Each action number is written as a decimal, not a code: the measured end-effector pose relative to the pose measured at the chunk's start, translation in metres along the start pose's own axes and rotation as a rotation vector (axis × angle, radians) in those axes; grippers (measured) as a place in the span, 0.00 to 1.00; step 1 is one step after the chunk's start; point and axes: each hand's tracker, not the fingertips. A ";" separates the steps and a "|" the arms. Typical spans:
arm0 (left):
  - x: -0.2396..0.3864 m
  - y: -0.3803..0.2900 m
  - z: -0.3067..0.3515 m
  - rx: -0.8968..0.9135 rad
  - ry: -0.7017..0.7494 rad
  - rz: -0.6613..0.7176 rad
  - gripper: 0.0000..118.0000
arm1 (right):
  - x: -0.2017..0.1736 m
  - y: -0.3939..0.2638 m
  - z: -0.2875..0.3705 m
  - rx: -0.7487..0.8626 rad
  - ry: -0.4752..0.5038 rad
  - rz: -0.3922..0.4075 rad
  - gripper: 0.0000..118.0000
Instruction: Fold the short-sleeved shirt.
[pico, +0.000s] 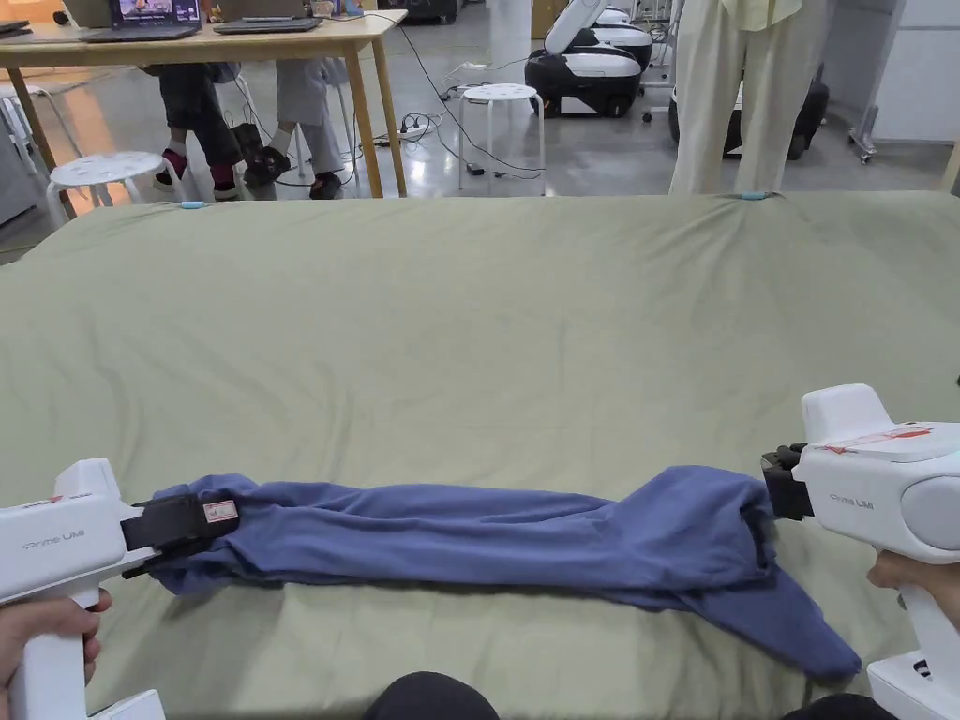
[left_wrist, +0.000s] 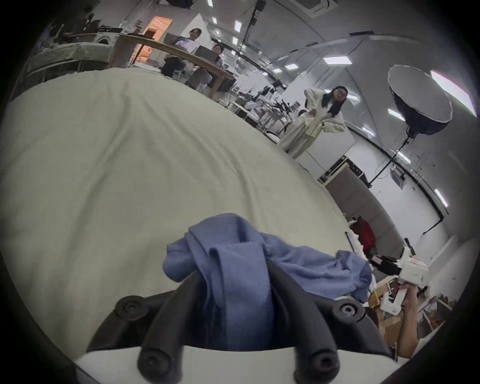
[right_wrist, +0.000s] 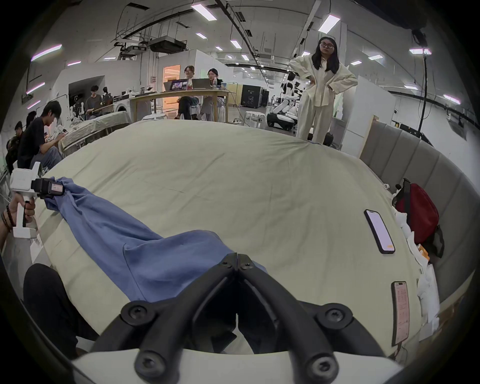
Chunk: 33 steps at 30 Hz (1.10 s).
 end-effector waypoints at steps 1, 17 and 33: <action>0.007 0.001 0.000 0.004 -0.058 0.005 0.10 | 0.000 0.000 0.000 -0.001 0.001 0.002 0.00; 0.121 -0.036 -0.139 -0.324 -0.170 -0.211 0.10 | 0.016 -0.010 0.004 -0.003 -0.004 -0.028 0.00; 0.150 -0.008 -0.066 -0.108 -0.250 -0.190 1.00 | 0.020 -0.011 0.005 -0.003 0.007 -0.030 0.00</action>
